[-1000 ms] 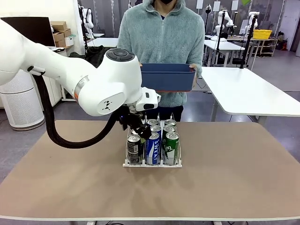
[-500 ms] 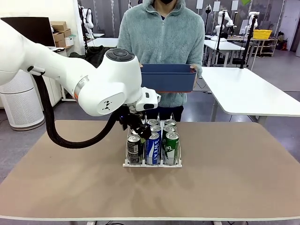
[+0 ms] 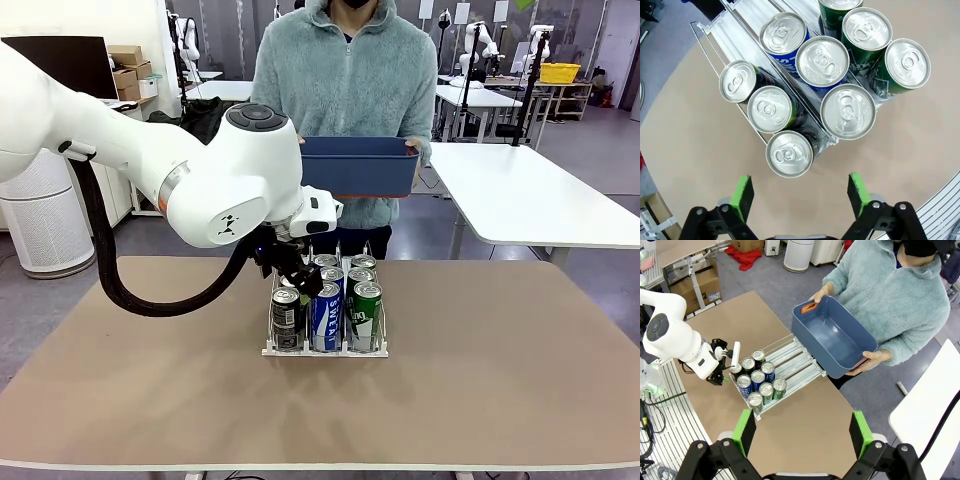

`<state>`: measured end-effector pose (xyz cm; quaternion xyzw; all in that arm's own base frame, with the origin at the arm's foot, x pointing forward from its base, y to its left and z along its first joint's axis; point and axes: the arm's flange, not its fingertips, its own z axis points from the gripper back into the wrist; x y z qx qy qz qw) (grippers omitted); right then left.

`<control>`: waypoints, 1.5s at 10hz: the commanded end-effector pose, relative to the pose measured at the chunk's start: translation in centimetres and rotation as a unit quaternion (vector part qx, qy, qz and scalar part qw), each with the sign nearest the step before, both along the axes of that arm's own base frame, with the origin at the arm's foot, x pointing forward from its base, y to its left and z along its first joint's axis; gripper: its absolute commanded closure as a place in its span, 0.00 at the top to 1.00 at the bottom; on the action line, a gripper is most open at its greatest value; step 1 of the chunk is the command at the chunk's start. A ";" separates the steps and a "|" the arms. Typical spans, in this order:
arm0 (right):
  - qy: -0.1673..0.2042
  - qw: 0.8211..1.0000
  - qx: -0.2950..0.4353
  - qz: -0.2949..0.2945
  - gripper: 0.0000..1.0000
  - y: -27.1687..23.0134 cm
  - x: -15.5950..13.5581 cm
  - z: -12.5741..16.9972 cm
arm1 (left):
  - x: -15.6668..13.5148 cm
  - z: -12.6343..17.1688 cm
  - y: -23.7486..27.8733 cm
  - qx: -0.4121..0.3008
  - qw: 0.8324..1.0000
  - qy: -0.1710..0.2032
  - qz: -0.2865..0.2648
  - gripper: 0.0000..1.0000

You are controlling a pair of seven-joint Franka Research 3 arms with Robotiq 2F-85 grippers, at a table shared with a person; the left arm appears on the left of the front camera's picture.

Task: Fill the beverage cans into the dispenser.
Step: Place the picked Pepsi coke in the line of the Automatic Can Dispenser with the same cans.

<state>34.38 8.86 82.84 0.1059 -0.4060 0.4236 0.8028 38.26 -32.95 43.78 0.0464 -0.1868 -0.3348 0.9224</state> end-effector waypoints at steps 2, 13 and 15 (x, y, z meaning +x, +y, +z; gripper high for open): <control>-0.001 1.000 0.000 -0.001 1.00 0.0 0.0 -0.1 | 0.3 0.1 0.2 -0.003 1.000 0.002 -0.008 1.00; -0.001 1.000 0.000 -0.001 1.00 0.0 0.0 -0.1 | -5.5 19.8 9.8 0.005 1.000 -0.003 -0.015 1.00; -0.001 1.000 0.000 -0.001 1.00 0.0 0.0 -0.1 | -6.2 23.5 11.8 -0.024 0.999 0.001 -0.028 1.00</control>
